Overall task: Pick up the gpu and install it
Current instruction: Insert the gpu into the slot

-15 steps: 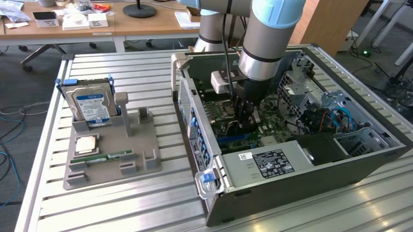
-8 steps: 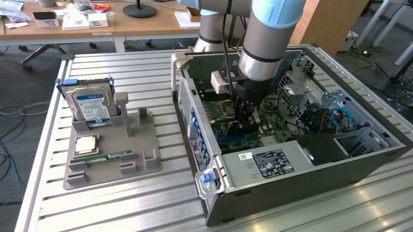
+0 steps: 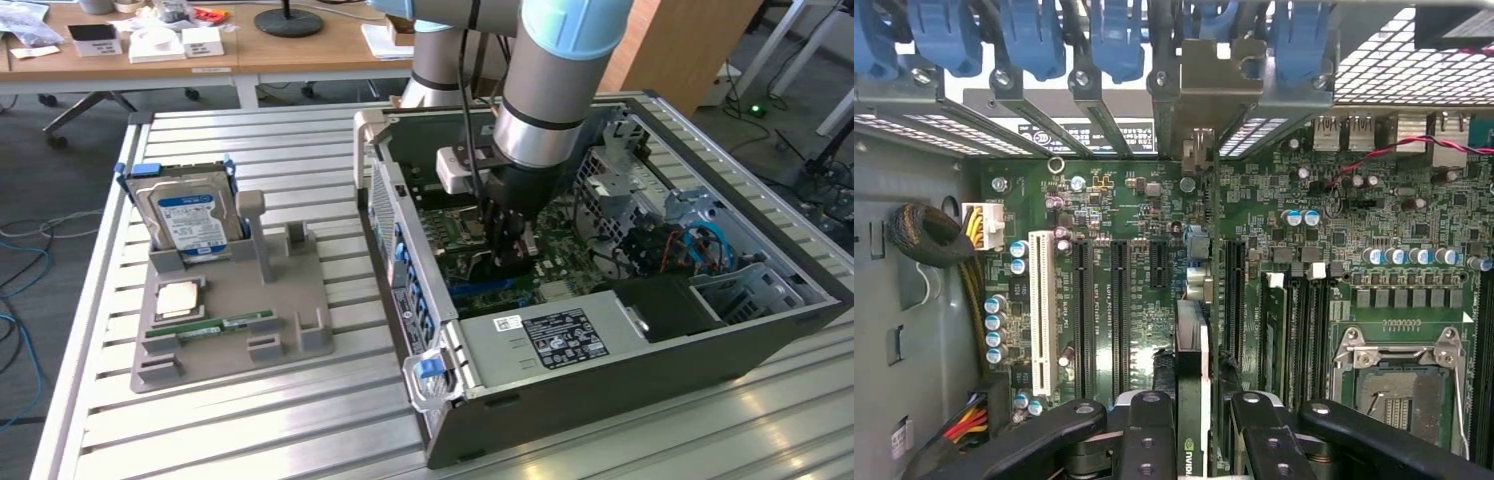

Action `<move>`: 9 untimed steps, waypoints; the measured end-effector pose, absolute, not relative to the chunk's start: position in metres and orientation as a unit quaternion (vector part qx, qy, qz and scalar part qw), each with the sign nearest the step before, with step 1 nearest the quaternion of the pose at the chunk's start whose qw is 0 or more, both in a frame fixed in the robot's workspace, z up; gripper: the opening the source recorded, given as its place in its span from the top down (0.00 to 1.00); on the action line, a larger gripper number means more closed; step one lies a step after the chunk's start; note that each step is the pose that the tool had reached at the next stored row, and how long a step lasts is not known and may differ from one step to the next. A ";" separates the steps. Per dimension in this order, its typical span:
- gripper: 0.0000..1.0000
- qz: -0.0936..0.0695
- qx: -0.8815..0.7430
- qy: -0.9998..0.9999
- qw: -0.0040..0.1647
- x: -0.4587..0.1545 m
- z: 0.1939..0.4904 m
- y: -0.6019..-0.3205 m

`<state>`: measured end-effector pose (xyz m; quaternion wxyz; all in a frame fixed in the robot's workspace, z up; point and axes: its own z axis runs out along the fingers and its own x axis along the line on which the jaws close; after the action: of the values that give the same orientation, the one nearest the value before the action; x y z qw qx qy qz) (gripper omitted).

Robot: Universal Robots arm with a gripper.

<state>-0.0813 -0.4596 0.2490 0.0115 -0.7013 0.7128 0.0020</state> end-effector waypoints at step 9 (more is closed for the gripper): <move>0.74 0.002 -0.701 0.713 0.012 -0.081 0.247 -0.460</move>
<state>-0.0813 -0.4598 0.2468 0.0115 -0.7011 0.7130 0.0020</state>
